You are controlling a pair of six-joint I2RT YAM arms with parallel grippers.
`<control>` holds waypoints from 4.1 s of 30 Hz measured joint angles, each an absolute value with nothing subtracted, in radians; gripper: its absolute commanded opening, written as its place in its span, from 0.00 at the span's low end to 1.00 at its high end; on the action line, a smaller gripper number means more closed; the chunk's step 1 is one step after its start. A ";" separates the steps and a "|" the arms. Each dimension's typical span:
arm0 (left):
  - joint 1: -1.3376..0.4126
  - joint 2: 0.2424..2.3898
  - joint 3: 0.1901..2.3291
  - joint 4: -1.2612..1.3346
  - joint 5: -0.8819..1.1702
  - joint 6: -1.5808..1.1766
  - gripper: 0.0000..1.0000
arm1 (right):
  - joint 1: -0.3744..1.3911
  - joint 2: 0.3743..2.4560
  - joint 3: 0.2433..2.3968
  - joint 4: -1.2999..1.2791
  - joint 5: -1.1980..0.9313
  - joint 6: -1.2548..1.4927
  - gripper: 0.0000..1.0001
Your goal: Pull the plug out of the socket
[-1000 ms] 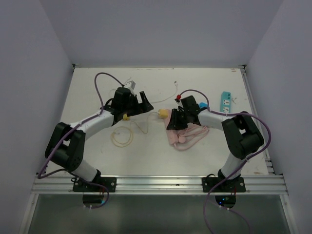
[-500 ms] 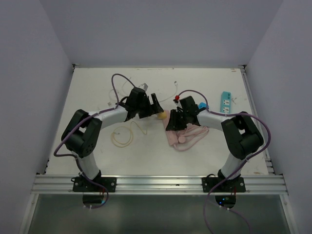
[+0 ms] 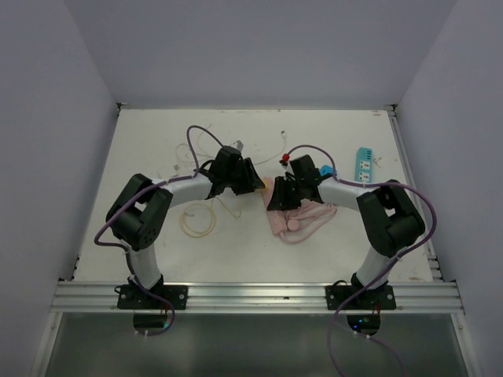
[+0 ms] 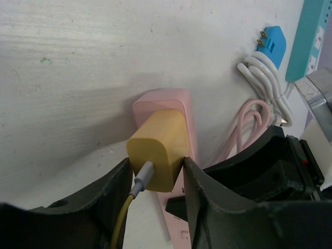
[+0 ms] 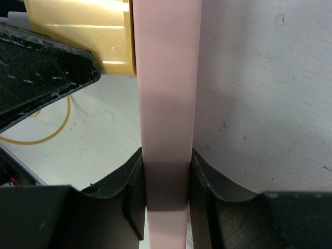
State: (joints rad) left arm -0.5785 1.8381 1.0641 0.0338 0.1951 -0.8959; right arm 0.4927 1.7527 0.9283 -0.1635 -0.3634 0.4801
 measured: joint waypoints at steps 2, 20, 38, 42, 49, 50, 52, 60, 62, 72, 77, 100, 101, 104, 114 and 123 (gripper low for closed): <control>-0.579 1.838 1.058 0.051 0.197 -0.910 0.42 | 0.493 1.752 0.926 -0.160 -0.365 0.480 0.00; -0.578 1.827 1.004 0.127 0.208 -0.982 0.02 | 0.504 1.715 0.852 -0.044 -0.393 0.508 0.50; -0.569 1.813 0.983 0.149 0.198 -0.986 0.00 | 0.504 1.761 0.905 -0.049 -0.402 0.563 0.60; -0.570 1.805 0.969 0.155 0.201 -0.987 0.00 | 0.508 1.763 0.915 -0.030 -0.402 0.576 0.70; -0.571 1.784 0.944 0.153 0.214 -0.989 0.00 | 0.511 1.765 0.916 -0.009 -0.376 0.575 0.63; -0.571 1.783 0.944 0.153 0.215 -0.989 0.00 | 0.511 1.766 0.916 -0.009 -0.373 0.576 0.59; -0.571 1.782 0.943 0.153 0.218 -0.989 0.00 | 0.510 1.769 0.916 -0.008 -0.358 0.574 0.42; -0.570 1.776 0.936 0.163 0.222 -0.995 0.00 | 0.509 1.787 0.917 0.002 -0.342 0.564 0.00; -0.570 1.772 0.933 0.162 0.220 -0.995 0.00 | 0.510 1.788 0.917 0.004 -0.342 0.564 0.00; -0.545 1.730 0.907 0.146 0.225 -0.995 0.00 | 0.516 1.806 0.924 0.009 -0.345 0.560 0.00; -0.524 1.705 0.905 0.114 0.234 -0.995 0.00 | 0.526 1.819 0.944 -0.005 -0.345 0.559 0.00; -0.400 1.570 0.903 0.070 0.236 -0.947 0.00 | 0.487 1.805 0.960 -0.036 -0.194 0.628 0.00; -0.391 1.570 0.903 0.065 0.234 -0.933 0.00 | 0.482 1.799 0.952 -0.033 -0.194 0.629 0.00; -0.373 1.576 0.904 0.046 0.235 -0.890 0.01 | 0.470 1.784 0.933 -0.025 -0.196 0.628 0.00; -0.371 1.700 0.905 0.048 0.280 -0.825 0.12 | 0.457 1.750 0.891 -0.016 -0.201 0.617 0.00; -0.387 1.737 0.894 0.089 0.313 -0.818 0.39 | 0.451 1.747 0.881 -0.006 -0.222 0.612 0.00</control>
